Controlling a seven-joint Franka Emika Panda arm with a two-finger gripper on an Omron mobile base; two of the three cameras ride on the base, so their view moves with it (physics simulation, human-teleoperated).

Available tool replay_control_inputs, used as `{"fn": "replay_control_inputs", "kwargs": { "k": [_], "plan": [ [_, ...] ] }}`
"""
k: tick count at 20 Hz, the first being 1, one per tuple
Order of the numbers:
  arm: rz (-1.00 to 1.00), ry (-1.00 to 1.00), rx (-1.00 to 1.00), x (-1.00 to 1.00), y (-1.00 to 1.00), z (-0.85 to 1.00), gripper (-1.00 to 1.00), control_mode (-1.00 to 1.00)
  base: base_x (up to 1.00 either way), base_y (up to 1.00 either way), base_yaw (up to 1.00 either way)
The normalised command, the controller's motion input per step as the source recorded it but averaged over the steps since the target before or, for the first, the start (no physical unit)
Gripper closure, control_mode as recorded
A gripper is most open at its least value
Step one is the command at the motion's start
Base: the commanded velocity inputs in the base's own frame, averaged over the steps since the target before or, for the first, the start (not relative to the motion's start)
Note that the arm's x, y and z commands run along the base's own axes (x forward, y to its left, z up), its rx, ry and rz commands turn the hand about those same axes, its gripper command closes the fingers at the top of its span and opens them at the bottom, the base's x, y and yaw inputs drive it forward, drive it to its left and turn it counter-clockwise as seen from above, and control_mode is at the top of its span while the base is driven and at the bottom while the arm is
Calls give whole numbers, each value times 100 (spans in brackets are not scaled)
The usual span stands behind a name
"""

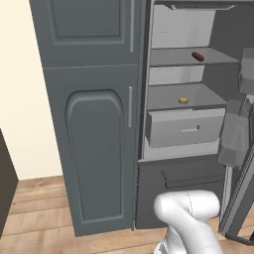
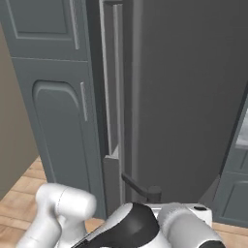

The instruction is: Retrieve the sausage and cheese from the fridge and place them on the cutting board on the counter.

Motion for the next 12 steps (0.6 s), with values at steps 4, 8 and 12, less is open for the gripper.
{"fn": "replay_control_inputs", "kwargs": {
  "k": [4,8,12],
  "plan": [
    [11,-15,0,-62,-35,6,-100,-100,0,0,0],
    [1,-19,-1,-31,0,26,-100,-100,0,0,0],
    [-1,-9,-5,-35,28,71,-100,-100,0,0,0]
  ]
}}
